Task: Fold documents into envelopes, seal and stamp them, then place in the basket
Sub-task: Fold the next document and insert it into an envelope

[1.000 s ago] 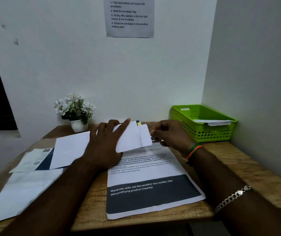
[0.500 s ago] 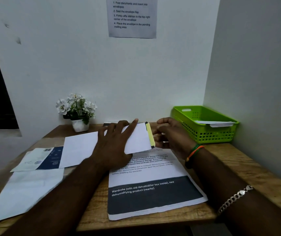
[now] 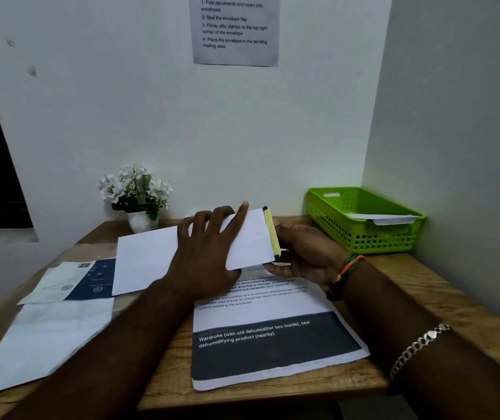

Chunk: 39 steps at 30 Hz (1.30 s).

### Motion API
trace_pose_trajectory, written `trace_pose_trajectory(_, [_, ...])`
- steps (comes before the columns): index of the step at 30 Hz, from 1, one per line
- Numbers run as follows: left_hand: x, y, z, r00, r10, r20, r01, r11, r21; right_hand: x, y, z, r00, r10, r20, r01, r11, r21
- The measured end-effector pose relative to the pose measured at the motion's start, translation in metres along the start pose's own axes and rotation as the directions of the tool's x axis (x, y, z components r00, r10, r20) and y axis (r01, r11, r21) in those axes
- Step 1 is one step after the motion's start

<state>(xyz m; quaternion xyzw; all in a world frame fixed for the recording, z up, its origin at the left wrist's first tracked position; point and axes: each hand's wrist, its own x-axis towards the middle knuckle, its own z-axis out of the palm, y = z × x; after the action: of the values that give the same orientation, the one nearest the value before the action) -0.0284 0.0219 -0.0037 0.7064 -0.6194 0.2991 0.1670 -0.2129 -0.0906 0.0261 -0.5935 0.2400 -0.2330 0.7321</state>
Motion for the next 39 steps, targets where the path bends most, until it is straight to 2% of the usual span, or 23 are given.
trace_pose_trajectory(4, [0.000, 0.001, -0.001, 1.000, -0.002, 0.001, 0.002, 0.999, 0.037, 0.002, 0.001, -0.002, 0.999, -0.010, -0.033, 0.011, 1.000, 0.026])
trace_pose_trajectory(12, [-0.001, 0.015, -0.002, 0.998, 0.044, 0.051, -0.047, 0.997, 0.058, 0.004, 0.011, 0.004, 0.998, -0.017, -0.064, 0.009, 0.992, -0.124])
trace_pose_trajectory(14, [-0.001, 0.018, -0.002, 0.998, 0.049, 0.049, -0.051, 0.998, 0.043, 0.004, 0.012, 0.004, 0.994, -0.073, -0.077, 0.057, 0.980, -0.189])
trace_pose_trajectory(17, [0.002, 0.020, -0.008, 0.999, 0.039, 0.020, -0.039, 0.999, -0.001, 0.005, 0.011, 0.003, 0.967, -0.220, -0.130, 0.195, 0.964, -0.182])
trace_pose_trajectory(20, [0.008, 0.024, -0.020, 0.995, 0.045, -0.093, -0.049, 0.998, -0.038, 0.005, 0.004, 0.003, 0.921, -0.332, -0.205, 0.315, 0.942, -0.113])
trace_pose_trajectory(23, [0.014, 0.038, -0.029, 0.963, 0.133, -0.235, -0.135, 0.991, 0.009, 0.006, -0.001, 0.003, 0.883, -0.393, -0.257, 0.400, 0.916, -0.026])
trace_pose_trajectory(26, [0.019, 0.059, -0.035, 0.929, 0.137, -0.344, -0.148, 0.989, -0.007, 0.003, -0.006, 0.004, 0.866, -0.417, -0.277, 0.447, 0.893, 0.053])
trace_pose_trajectory(28, [0.022, 0.067, -0.038, 0.900, 0.140, -0.412, -0.148, 0.989, 0.013, -0.001, -0.012, 0.004, 0.874, -0.413, -0.255, 0.461, 0.872, 0.166])
trace_pose_trajectory(31, [0.027, 0.071, -0.045, 0.828, 0.222, -0.516, -0.200, 0.975, 0.099, -0.007, -0.018, 0.001, 0.873, -0.447, -0.197, 0.488, 0.819, 0.302])
trace_pose_trajectory(35, [0.031, 0.065, -0.057, 0.729, 0.327, -0.602, -0.279, 0.944, 0.174, -0.014, -0.024, 0.000, 0.864, -0.503, -0.039, 0.483, 0.802, 0.352])
trace_pose_trajectory(37, [0.035, 0.061, -0.069, 0.696, 0.310, -0.648, -0.303, 0.945, 0.126, -0.016, -0.026, -0.002, 0.871, -0.492, 0.002, 0.463, 0.822, 0.330])
trace_pose_trajectory(39, [0.039, 0.063, -0.084, 0.669, 0.191, -0.718, -0.283, 0.959, -0.008, -0.016, -0.026, -0.003, 0.867, -0.497, 0.036, 0.463, 0.830, 0.309])
